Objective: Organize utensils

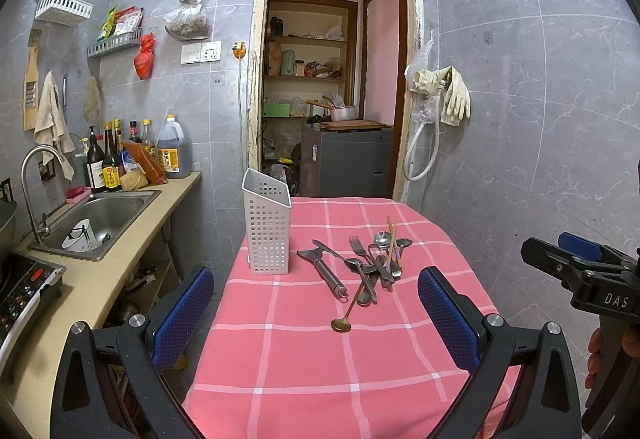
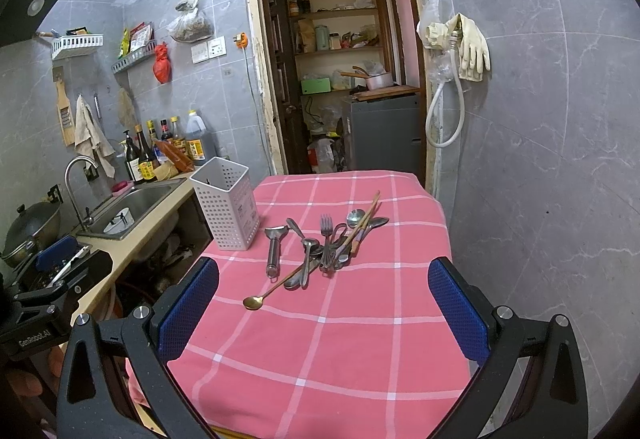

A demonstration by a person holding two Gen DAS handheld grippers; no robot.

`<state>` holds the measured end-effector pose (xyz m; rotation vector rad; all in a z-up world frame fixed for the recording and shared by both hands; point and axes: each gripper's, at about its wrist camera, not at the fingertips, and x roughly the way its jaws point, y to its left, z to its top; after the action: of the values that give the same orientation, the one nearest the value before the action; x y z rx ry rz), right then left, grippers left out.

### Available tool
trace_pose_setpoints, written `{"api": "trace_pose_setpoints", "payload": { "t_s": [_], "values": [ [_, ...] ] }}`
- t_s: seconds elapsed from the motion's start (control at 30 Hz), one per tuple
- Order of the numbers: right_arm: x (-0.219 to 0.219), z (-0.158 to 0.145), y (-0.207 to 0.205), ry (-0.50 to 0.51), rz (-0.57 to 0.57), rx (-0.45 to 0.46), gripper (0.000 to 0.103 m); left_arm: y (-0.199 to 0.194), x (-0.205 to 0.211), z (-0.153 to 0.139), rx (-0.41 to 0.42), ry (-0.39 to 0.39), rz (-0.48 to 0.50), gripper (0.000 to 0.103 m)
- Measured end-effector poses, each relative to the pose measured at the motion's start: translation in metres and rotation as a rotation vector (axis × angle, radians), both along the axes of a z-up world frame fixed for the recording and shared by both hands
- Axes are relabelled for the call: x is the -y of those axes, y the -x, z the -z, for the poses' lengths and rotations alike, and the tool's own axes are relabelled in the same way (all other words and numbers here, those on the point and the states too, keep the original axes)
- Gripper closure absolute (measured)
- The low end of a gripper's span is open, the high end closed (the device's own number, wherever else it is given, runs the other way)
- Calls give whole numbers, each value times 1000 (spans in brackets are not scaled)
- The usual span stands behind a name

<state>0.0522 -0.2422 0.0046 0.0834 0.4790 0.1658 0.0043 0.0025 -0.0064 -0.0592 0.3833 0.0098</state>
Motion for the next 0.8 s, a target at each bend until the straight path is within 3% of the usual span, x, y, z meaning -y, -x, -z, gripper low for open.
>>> {"api": "trace_pose_setpoints", "payload": {
  "t_s": [0.8],
  "values": [
    [-15, 9, 2, 0, 10, -8, 1, -11, 5, 6, -15, 4, 16, 0]
  ]
}}
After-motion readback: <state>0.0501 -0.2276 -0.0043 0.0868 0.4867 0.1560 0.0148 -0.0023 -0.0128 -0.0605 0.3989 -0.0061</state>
